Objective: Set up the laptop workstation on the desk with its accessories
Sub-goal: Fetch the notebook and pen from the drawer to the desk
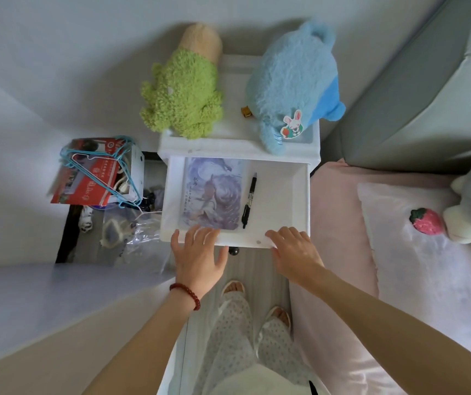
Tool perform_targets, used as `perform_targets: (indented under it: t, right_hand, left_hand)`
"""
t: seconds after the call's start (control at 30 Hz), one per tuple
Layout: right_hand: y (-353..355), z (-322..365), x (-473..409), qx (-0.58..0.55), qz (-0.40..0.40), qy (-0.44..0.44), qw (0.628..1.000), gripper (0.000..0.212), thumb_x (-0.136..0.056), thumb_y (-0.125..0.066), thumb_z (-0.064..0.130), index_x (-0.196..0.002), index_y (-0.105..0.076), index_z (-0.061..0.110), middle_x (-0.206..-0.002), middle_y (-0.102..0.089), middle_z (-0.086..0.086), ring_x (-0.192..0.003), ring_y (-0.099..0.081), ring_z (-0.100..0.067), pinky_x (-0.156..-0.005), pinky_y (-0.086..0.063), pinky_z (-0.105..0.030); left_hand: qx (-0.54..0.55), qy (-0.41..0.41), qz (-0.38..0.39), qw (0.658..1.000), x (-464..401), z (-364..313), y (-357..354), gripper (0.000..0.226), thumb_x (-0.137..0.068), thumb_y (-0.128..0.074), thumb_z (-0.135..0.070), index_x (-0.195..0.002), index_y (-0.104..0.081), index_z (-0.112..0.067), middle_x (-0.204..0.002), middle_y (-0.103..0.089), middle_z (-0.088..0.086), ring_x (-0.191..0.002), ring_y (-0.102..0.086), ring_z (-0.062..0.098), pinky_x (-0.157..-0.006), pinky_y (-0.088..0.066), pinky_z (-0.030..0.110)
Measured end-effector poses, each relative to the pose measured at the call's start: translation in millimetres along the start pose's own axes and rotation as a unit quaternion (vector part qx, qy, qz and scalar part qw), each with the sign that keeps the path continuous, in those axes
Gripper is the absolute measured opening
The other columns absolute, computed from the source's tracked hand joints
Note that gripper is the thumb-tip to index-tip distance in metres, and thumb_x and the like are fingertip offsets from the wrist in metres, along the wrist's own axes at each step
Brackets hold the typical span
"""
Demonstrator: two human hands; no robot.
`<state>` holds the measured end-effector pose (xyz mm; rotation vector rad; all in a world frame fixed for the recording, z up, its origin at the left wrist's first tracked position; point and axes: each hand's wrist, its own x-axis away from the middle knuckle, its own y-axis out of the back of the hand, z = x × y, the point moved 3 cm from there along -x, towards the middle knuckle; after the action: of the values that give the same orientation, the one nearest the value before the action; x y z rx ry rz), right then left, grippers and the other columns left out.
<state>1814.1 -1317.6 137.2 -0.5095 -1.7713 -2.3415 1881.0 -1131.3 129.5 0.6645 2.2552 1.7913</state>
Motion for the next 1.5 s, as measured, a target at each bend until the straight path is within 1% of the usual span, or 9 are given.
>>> perform_targets:
  t: [0.2, 0.27, 0.4, 0.57, 0.77, 0.93, 1.2, 1.37, 1.5]
  right_hand:
    - [16.5, 4.2, -24.3, -0.062, 0.019, -0.048, 0.997, 0.034, -0.096, -0.032, 0.024, -0.116, -0.058, 0.016, -0.107, -0.066, -0.003, -0.095, -0.060, -0.022, -0.087, -0.046, -0.034]
    - [15.2, 5.5, -42.3, -0.125, 0.025, -0.108, 0.986, 0.034, -0.096, -0.034, 0.023, -0.124, -0.053, 0.017, -0.117, -0.062, -0.004, -0.104, -0.058, -0.022, -0.090, -0.045, -0.035]
    - [3.1, 10.5, -88.8, -0.172, 0.041, -0.210, 0.962, 0.033, -0.096, -0.037, 0.023, -0.122, -0.052, 0.011, -0.119, -0.060, -0.008, -0.106, -0.055, -0.025, -0.086, -0.046, -0.036]
    - [-22.0, 15.1, -132.0, -0.095, 0.056, -0.286, 0.952, 0.035, -0.095, -0.038, 0.034, -0.113, -0.052, 0.007, -0.114, -0.059, -0.010, -0.107, -0.052, -0.027, -0.088, -0.041, -0.040]
    - [-36.1, 15.8, -146.8, -0.100, 0.075, -0.331, 0.935, 0.024, -0.088, -0.044, 0.018, -0.106, -0.055, 0.008, -0.108, -0.063, -0.009, -0.102, -0.056, -0.027, -0.085, -0.039, -0.037]
    - [-25.9, 18.8, -148.5, -0.249, 0.065, -0.362, 0.896, 0.026, -0.091, -0.038, 0.018, -0.112, -0.043, 0.003, -0.112, -0.059, -0.017, -0.103, -0.056, -0.035, -0.075, -0.039, -0.036]
    - [-9.2, 11.0, -130.7, -0.364, 0.005, -0.387, 0.847, 0.021, -0.095, -0.036, 0.019, -0.108, -0.040, 0.004, -0.113, -0.056, -0.020, -0.099, -0.056, -0.038, -0.083, -0.047, -0.045]
    - [26.8, 6.1, -105.2, -0.321, -0.027, -0.350, 0.880, 0.021, -0.094, -0.037, 0.020, -0.104, -0.047, 0.004, -0.107, -0.058, -0.016, -0.084, -0.051, -0.029, -0.075, -0.043, -0.037]
    - [51.3, 14.8, -63.7, -0.261, -0.017, -0.287, 0.921, 0.019, -0.094, -0.041, 0.021, -0.100, -0.050, 0.006, -0.103, -0.055, -0.012, -0.084, -0.054, -0.030, -0.073, -0.044, -0.037]
  left_hand:
    - [0.056, 0.034, -0.003, 0.998, -30.7, 3.7, 8.5, 0.037, -0.084, -0.036, -0.033, -0.080, -0.068, -0.016, -0.079, -0.070, 0.000, -0.077, -0.066, 0.023, -0.086, -0.047, 0.044]
    - [0.075, 0.061, 0.040, 0.995, -54.2, 6.5, 7.7, 0.028, -0.087, -0.043, -0.026, -0.098, -0.064, -0.012, -0.099, -0.066, 0.008, -0.093, -0.062, 0.028, -0.080, -0.049, 0.039]
    - [0.065, 0.173, 0.145, 0.972, -97.5, 22.2, -14.3, 0.060, -0.092, -0.046, -0.032, -0.142, -0.024, -0.008, -0.149, -0.025, 0.020, -0.137, -0.023, 0.035, -0.106, -0.034, 0.045]
    - [0.010, 0.204, 0.171, 0.964, -128.4, 35.3, -45.8, 0.092, -0.084, -0.056, -0.050, -0.146, 0.001, -0.013, -0.153, -0.006, 0.020, -0.138, -0.018, 0.036, -0.106, -0.032, 0.046]
    - [-0.011, 0.223, 0.168, 0.960, -138.6, 30.8, -56.6, 0.106, -0.073, -0.069, -0.052, -0.145, 0.002, -0.021, -0.148, -0.011, 0.025, -0.134, -0.021, 0.040, -0.108, -0.026, 0.047]
    - [0.113, 0.228, 0.098, 0.962, -142.4, 29.2, -50.3, 0.085, -0.074, -0.070, -0.042, -0.139, -0.023, -0.014, -0.129, -0.033, 0.021, -0.115, -0.038, 0.037, -0.097, -0.037, 0.042]
    - [0.355, 0.295, 0.073, 0.884, -136.3, 26.2, -16.4, 0.036, -0.095, -0.044, -0.017, -0.127, -0.042, -0.001, -0.121, -0.056, 0.020, -0.109, -0.053, 0.037, -0.089, -0.044, 0.038]
    - [0.412, 0.300, 0.130, 0.850, -126.3, 17.4, 14.1, 0.019, -0.094, -0.043, -0.021, -0.086, -0.048, -0.004, -0.071, -0.049, 0.006, -0.063, -0.047, 0.019, -0.059, -0.046, 0.032]
    - [0.498, 0.336, 0.152, 0.785, -96.2, 4.5, 37.2, 0.011, -0.090, -0.046, -0.017, -0.090, -0.049, -0.007, -0.082, -0.055, 0.012, -0.076, -0.057, 0.025, -0.069, -0.052, 0.037]
